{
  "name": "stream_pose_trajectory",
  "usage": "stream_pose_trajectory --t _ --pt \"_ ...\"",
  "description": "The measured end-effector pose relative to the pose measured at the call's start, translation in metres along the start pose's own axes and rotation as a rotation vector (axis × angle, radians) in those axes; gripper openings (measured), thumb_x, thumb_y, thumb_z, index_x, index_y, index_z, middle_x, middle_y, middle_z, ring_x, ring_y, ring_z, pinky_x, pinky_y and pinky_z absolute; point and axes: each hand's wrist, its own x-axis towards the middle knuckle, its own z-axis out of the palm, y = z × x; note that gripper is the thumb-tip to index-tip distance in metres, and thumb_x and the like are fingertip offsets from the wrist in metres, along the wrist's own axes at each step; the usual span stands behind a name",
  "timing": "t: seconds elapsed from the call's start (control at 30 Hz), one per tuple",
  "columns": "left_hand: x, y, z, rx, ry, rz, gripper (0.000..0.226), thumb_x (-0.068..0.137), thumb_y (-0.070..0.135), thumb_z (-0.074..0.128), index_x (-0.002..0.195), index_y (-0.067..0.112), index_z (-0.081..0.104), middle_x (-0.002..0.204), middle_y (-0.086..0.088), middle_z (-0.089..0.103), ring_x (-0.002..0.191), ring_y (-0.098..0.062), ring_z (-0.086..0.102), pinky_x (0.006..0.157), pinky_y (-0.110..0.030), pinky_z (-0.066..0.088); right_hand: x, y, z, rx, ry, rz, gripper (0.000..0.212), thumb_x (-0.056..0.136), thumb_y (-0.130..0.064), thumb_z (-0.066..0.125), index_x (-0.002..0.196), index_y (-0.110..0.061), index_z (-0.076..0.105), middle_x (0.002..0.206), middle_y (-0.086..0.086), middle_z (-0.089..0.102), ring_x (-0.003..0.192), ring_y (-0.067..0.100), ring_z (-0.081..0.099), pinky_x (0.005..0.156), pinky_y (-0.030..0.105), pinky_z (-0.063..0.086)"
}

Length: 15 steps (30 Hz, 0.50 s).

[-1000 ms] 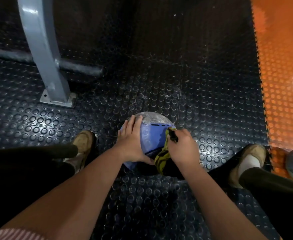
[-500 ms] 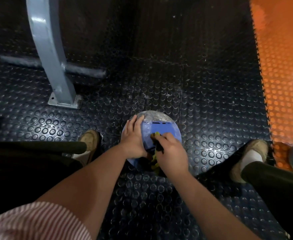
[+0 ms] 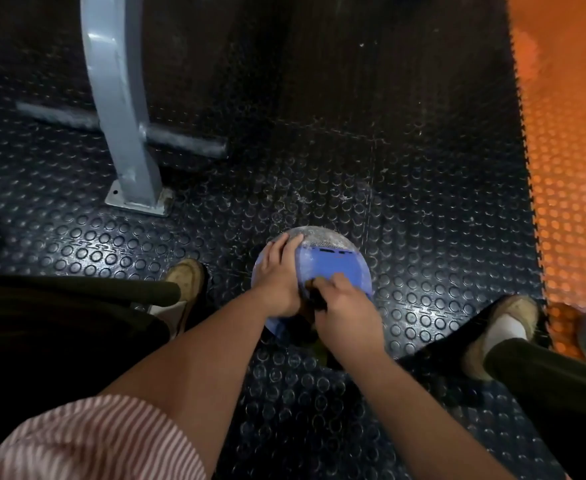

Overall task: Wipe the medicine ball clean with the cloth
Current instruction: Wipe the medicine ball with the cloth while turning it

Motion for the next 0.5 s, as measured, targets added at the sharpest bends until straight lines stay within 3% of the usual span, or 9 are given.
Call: stream_pose_trajectory --t 0.1,0.27,0.4,0.5 --pt "0.004 0.002 -0.001 -0.007 0.0 -0.006 0.114 0.076 0.013 0.075 0.153 0.032 -0.006 0.16 0.004 -0.017 0.148 -0.025 -0.013 0.12 -0.039 0.003 -0.011 0.0 0.001 -0.009 0.004 0.035 0.041 0.089 -0.011 0.049 0.127 -0.022 0.057 0.114 0.002 0.05 0.087 0.028 0.053 0.044 0.025 0.019" --pt "0.005 0.005 0.005 0.028 0.036 -0.016 0.115 0.077 0.03 0.077 0.153 0.029 -0.009 0.16 -0.001 -0.016 0.148 -0.027 -0.013 0.12 -0.039 0.001 0.044 -0.001 -0.016 -0.061 0.018 0.122 0.034 0.092 -0.011 0.044 0.121 -0.016 0.06 0.122 0.007 0.047 0.094 0.029 0.056 0.059 0.03 0.038" --pt "0.008 0.005 0.002 -0.001 0.034 -0.014 0.117 0.074 0.03 0.081 0.153 0.03 -0.005 0.16 0.002 -0.011 0.148 -0.026 -0.01 0.119 -0.038 0.002 0.068 -0.002 -0.021 -0.08 0.016 0.133 0.033 0.093 -0.008 0.043 0.121 -0.013 0.06 0.128 0.009 0.045 0.097 0.03 0.058 0.061 0.032 0.04" --pt "0.012 0.006 -0.002 -0.074 0.02 -0.022 0.113 0.075 0.024 0.079 0.153 0.033 -0.002 0.16 0.006 -0.01 0.148 -0.023 -0.009 0.119 -0.036 0.003 0.038 0.008 -0.009 -0.033 0.035 0.074 0.036 0.091 -0.011 0.046 0.126 -0.016 0.055 0.122 0.007 0.048 0.097 0.032 0.055 0.06 0.032 0.039"
